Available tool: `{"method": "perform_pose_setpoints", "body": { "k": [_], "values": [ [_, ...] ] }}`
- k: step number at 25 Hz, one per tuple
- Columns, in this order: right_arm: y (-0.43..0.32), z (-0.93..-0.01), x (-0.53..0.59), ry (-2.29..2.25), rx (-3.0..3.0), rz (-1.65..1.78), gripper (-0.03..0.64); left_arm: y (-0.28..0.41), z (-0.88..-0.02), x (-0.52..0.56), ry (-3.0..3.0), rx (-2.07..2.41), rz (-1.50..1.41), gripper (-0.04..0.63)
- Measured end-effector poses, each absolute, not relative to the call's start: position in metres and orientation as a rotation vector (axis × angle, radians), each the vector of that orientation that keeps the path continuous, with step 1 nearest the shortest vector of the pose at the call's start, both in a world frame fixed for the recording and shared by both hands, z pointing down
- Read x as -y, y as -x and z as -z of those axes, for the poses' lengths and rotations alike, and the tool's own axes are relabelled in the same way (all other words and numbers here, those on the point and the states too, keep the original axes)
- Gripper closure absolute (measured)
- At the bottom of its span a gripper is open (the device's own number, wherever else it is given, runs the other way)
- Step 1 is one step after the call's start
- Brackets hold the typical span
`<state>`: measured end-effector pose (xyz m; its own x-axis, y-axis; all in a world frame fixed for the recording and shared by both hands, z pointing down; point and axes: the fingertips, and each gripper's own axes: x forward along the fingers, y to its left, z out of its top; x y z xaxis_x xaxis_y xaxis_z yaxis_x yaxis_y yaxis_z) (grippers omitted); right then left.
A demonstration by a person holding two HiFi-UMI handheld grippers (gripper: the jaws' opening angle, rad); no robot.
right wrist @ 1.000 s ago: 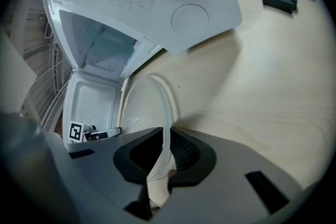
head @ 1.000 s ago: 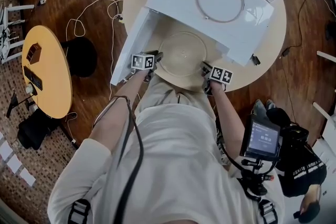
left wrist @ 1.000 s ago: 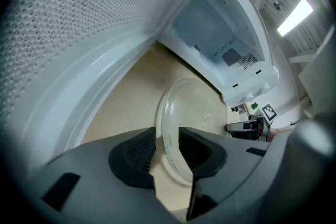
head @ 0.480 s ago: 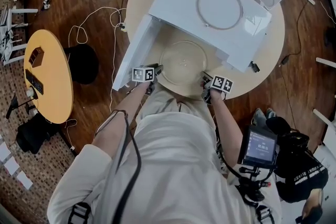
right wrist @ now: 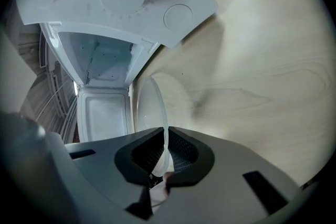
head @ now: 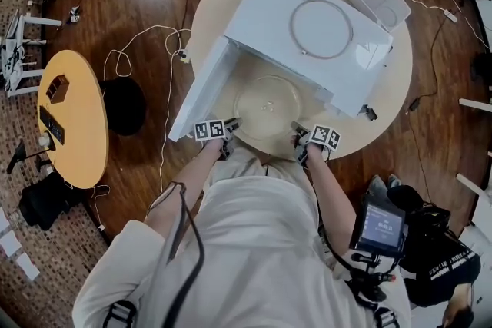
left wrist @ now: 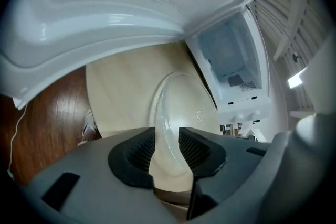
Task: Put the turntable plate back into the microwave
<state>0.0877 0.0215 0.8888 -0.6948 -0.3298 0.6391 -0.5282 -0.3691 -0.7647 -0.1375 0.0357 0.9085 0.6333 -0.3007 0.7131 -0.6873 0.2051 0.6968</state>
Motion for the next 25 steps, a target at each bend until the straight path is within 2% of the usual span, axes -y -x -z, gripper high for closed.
{"method": "perform_pose_setpoints", "body": {
  "k": [11, 19, 21, 25],
  "values": [
    [-0.075, -0.878, -0.030, -1.112, 1.647, -2.293, 0.586, 0.132, -0.912, -0.021, -1.136, 0.920, 0.113, 0.462],
    [-0.080, -0.880, -0.026, -1.121, 1.632, -2.319, 0.586, 0.127, -0.905, -0.014, -1.058, 0.827, 0.212, 0.466],
    [-0.085, -0.882, -0.027, -1.130, 1.622, -2.335, 0.586, 0.124, -0.902, -0.017, -1.061, 0.822, 0.206, 0.508],
    [-0.089, -0.885, -0.032, -1.103, 1.601, -2.391, 0.586, 0.121, -0.896, -0.016, -1.083, 0.815, 0.217, 0.525]
  ]
}}
